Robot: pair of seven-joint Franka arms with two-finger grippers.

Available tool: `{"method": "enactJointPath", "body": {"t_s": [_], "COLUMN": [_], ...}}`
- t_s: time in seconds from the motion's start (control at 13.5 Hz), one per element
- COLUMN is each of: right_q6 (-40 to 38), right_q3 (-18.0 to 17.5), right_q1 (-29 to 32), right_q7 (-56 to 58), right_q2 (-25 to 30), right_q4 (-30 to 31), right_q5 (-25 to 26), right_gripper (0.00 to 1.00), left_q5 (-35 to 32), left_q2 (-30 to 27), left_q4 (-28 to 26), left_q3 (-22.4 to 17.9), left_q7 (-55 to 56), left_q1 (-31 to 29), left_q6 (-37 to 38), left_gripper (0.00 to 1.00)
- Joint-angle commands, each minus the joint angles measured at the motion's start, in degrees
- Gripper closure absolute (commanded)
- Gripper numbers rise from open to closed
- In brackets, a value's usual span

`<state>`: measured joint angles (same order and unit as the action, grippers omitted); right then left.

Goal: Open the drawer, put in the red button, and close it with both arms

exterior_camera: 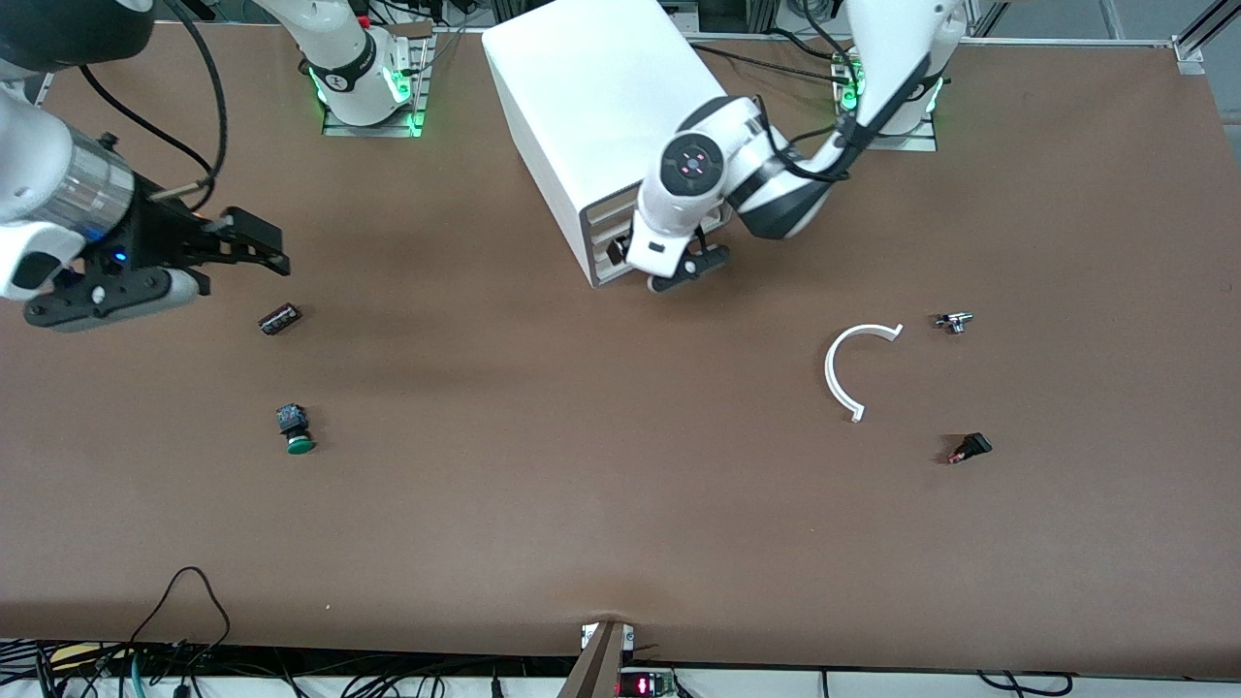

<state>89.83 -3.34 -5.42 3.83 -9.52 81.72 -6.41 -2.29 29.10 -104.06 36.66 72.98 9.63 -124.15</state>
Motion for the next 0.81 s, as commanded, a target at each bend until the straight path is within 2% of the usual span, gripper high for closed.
{"method": "enactJointPath", "body": {"t_s": [0.0,0.15,0.3,0.52,0.74], "right_q6": [8.58,10.37,10.19,10.10,10.19], "right_q3": [0.70,0.79,0.88,0.70,0.79], "right_q1": [0.58,1.29,1.11,1.11,1.11], "right_q7": [4.50,5.83,6.36,6.54,6.71], "right_q2": [9.50,11.10,10.58,10.66,10.66], "right_q4": [15.97,18.99,17.69,17.68,17.24], "right_q5": [-0.01,0.34,4.54,5.00,5.09], "right_gripper": [0.00,0.00,0.00,0.00,0.00], "left_q5": [-0.16,-2.18,-4.38,-3.60,0.96], "left_q2": [0.17,0.08,-1.23,-6.50,-12.65], "left_q4": [4.82,5.62,5.89,5.89,5.63], "left_q3": [0.26,0.25,-0.18,-5.01,-13.07], "left_q7": [-6.35,-9.16,-13.37,-22.32,-36.64], "left_q1": [-3.39,-5.84,-7.87,-8.31,-8.84], "left_q6": [4.26,4.70,6.36,9.96,15.58], "left_gripper": [0.00,0.00,0.00,0.00,0.00]}}
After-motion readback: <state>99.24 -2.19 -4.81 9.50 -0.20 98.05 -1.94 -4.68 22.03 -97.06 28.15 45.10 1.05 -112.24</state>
